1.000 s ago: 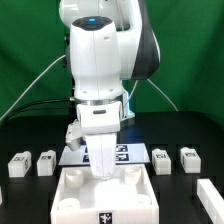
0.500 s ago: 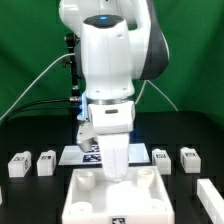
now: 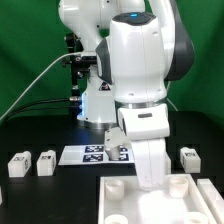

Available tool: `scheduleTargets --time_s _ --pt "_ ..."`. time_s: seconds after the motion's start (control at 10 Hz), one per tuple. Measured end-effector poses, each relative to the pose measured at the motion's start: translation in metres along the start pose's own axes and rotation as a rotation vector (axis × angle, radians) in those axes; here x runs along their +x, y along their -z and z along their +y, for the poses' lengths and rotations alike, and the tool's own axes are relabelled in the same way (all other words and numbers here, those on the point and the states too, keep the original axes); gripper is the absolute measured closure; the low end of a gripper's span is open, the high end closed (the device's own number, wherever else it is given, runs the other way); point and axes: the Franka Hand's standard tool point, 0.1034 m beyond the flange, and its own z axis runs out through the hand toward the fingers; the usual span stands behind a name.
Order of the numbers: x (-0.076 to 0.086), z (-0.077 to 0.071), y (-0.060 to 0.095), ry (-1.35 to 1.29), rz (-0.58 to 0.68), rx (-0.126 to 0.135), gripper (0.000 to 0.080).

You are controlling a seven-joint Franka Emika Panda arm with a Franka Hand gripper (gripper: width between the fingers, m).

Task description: Assemble one leg

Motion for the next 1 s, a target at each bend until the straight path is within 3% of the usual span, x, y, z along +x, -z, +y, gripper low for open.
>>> scheduleTargets --time_s 0.4,0.5,0.6,0.8,0.9,1.0 --pt "0.0046 0.0000 -0.0007 -0.011 0.002 0.012 0.0741" --pt "0.0041 -0.0001 -0.0011 -0.012 0.002 0.013 0.0651" --pt "0.0037 -0.0001 -0.0011 -0.012 0.002 0.013 0.0651" --pt "0.0034 -0.0001 -0.0012 -0.013 0.002 0.013 0.0266" --pt "0.0031 -0.0001 -0.0012 -0.014 0.002 0.013 0.0266" --pt "0.0029 -0.0001 -0.0012 -0.014 0.002 0.013 0.0186"
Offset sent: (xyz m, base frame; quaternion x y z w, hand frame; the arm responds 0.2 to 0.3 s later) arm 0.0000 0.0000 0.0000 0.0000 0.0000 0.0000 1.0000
